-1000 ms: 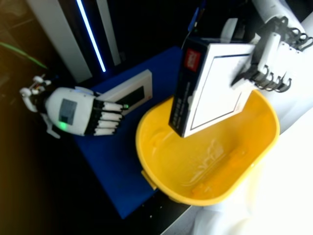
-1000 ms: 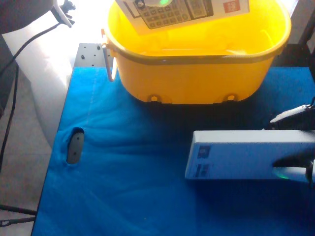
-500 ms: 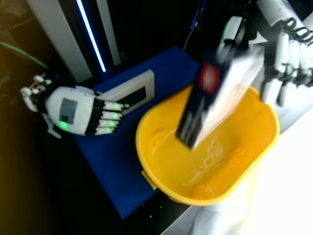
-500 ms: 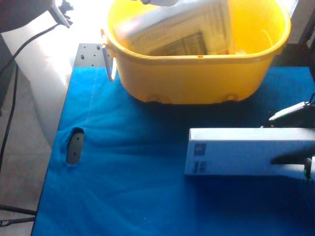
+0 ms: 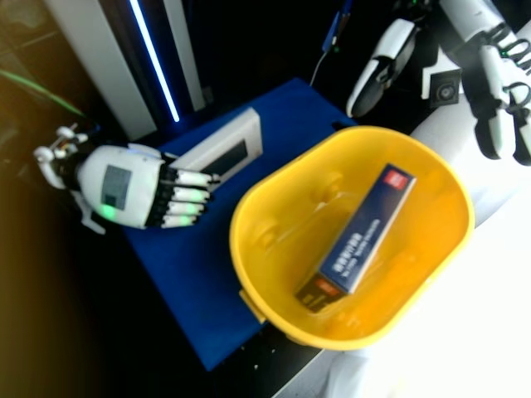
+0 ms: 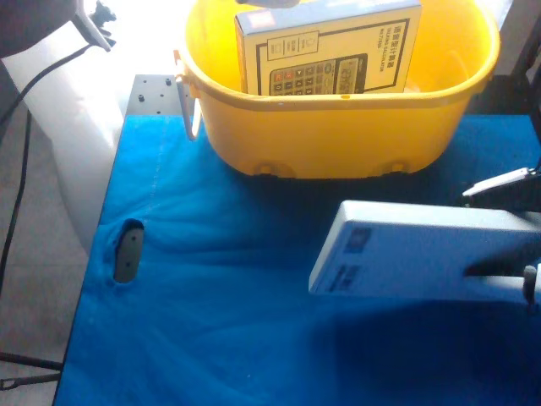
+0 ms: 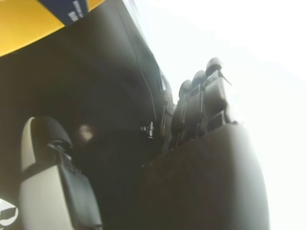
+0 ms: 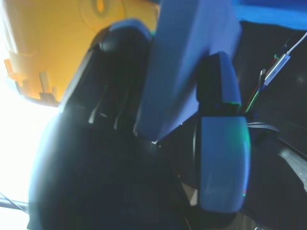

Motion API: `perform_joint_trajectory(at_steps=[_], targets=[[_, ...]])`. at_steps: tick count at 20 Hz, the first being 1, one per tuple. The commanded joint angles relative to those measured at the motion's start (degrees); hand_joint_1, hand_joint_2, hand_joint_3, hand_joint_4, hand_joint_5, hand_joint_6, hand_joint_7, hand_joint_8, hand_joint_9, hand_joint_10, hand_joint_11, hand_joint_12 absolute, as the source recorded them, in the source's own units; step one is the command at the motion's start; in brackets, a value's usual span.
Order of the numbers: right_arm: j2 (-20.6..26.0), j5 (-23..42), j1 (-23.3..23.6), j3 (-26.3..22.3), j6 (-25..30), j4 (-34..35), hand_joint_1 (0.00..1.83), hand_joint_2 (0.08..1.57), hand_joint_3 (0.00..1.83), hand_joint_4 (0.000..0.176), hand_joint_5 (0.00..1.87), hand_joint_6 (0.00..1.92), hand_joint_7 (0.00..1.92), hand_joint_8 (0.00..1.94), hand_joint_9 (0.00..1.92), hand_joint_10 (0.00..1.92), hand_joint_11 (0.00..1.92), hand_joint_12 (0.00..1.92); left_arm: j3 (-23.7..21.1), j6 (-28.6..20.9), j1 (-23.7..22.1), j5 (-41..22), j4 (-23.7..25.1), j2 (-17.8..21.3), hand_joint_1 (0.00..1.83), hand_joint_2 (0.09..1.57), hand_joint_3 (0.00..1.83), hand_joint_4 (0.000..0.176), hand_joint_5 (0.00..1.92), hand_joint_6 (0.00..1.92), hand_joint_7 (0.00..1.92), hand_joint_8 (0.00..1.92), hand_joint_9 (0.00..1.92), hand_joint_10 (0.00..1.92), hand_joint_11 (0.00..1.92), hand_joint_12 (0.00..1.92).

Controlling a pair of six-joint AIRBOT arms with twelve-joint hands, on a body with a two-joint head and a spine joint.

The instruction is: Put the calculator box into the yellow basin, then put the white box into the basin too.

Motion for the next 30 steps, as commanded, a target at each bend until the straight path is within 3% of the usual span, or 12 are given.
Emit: perform_joint_trajectory(at_steps=[1, 2, 3, 5, 7, 9, 11, 13, 14, 20, 25, 30], targets=[[0.8, -9.6, 0.9, -0.6, 1.1, -2.0, 1.38, 1.11, 0.00, 0.000, 0.95, 1.04, 1.00, 0.89, 0.90, 1.25, 0.75, 1.49, -0.4, 0.3, -0.4, -8.1, -1.7, 0.9, 0.70, 0.88, 0.00, 0.043, 0.24, 0.01, 0.11, 0.01, 0.04, 0.00, 0.00, 0.35], [1.8, -10.9, 0.8, -1.4, 1.1, -2.0, 1.37, 1.12, 0.00, 0.000, 0.91, 1.09, 0.98, 0.95, 0.90, 1.22, 0.75, 1.40, -0.9, 2.0, -0.4, -8.2, -3.2, 1.8, 0.70, 0.90, 0.01, 0.017, 0.27, 0.02, 0.17, 0.01, 0.09, 0.01, 0.00, 0.48], [3.5, -12.7, 0.6, -2.9, 1.1, -2.0, 1.37, 1.12, 0.00, 0.000, 0.90, 1.11, 0.97, 0.98, 0.89, 1.23, 0.75, 1.38, -1.1, 4.2, -0.4, -8.0, -5.3, 2.5, 0.72, 0.91, 0.01, 0.013, 0.29, 0.02, 0.19, 0.01, 0.10, 0.01, 0.00, 0.49], [5.5, -14.2, 0.3, -4.2, 1.1, -2.0, 1.39, 1.08, 0.00, 0.000, 1.02, 0.81, 1.07, 0.86, 0.96, 1.18, 0.80, 1.41, -1.0, 5.9, -0.1, -7.7, -7.6, 3.3, 0.72, 0.93, 0.01, 0.010, 0.31, 0.02, 0.22, 0.01, 0.12, 0.02, 0.00, 0.52], [6.1, -16.0, 0.3, -4.6, 1.1, -2.0, 1.39, 1.08, 0.00, 0.000, 0.99, 0.82, 1.07, 0.87, 0.98, 1.17, 0.84, 1.37, -1.1, 8.7, 0.6, -7.5, -11.0, 4.5, 0.71, 0.94, 0.01, 0.011, 0.32, 0.01, 0.22, 0.01, 0.13, 0.01, 0.00, 0.56], [6.8, -19.3, 0.3, -5.1, 1.1, -2.0, 1.39, 1.09, 0.00, 0.000, 0.99, 0.89, 1.05, 0.89, 0.97, 1.13, 0.83, 1.22, -1.1, 11.8, 0.8, -6.8, -14.4, 5.5, 0.66, 0.95, 0.00, 0.030, 0.33, 0.01, 0.22, 0.00, 0.14, 0.01, 0.00, 0.59], [7.2, -21.9, 0.6, -5.4, 1.1, -2.0, 1.38, 1.09, 0.00, 0.000, 1.03, 0.89, 0.99, 0.88, 0.96, 1.16, 0.82, 1.22, -0.8, 13.8, 0.8, -6.4, -16.6, 5.7, 0.67, 0.96, 0.01, 0.006, 0.34, 0.01, 0.23, 0.00, 0.15, 0.01, 0.00, 0.66], [7.4, -23.9, 1.2, -5.5, 1.1, -2.0, 1.39, 1.09, 0.00, 0.000, 0.98, 0.89, 1.05, 0.90, 0.96, 1.13, 0.83, 1.22, -0.2, 16.6, 0.8, -5.7, -19.1, 5.6, 0.64, 0.96, 0.00, 0.013, 0.32, 0.00, 0.20, 0.00, 0.13, 0.00, 0.00, 0.63], [7.5, -25.1, 1.8, -5.5, 1.1, -2.0, 1.38, 1.09, 0.00, 0.000, 1.03, 0.89, 0.99, 0.88, 0.96, 1.16, 0.82, 1.22, 0.2, 18.7, 0.8, -5.0, -21.1, 5.6, 0.64, 0.95, 0.00, 0.000, 0.31, 0.00, 0.18, 0.00, 0.10, 0.00, 0.00, 0.57], [7.3, -28.0, 6.2, -5.3, -0.3, -2.0, 1.38, 1.09, 0.00, 0.000, 0.95, 0.94, 1.04, 0.89, 0.97, 1.14, 0.83, 1.22, 2.7, 22.7, 1.0, -3.4, -26.5, 4.0, 0.62, 0.95, 0.00, 0.000, 0.31, 0.00, 0.16, 0.00, 0.09, 0.00, 0.00, 0.56], [5.9, -28.0, 12.2, -2.6, -0.5, -2.0, 1.38, 1.09, 0.00, 0.000, 0.95, 0.94, 1.04, 0.89, 0.97, 1.14, 0.83, 1.22, 4.8, 27.5, 1.7, -1.9, -31.5, 2.2, 0.62, 0.91, 0.00, 0.000, 0.30, 0.00, 0.15, 0.00, 0.11, 0.00, 0.00, 0.75], [6.0, -26.7, 14.5, 0.0, -0.5, -0.2, 1.39, 1.09, 0.00, 0.000, 0.98, 0.89, 1.05, 0.89, 0.96, 1.13, 0.83, 1.22, 8.2, 27.6, 3.1, -1.2, -33.5, -0.7, 0.67, 0.94, 0.01, 0.000, 0.30, 0.00, 0.15, 0.00, 0.09, 0.00, 0.00, 0.70]])
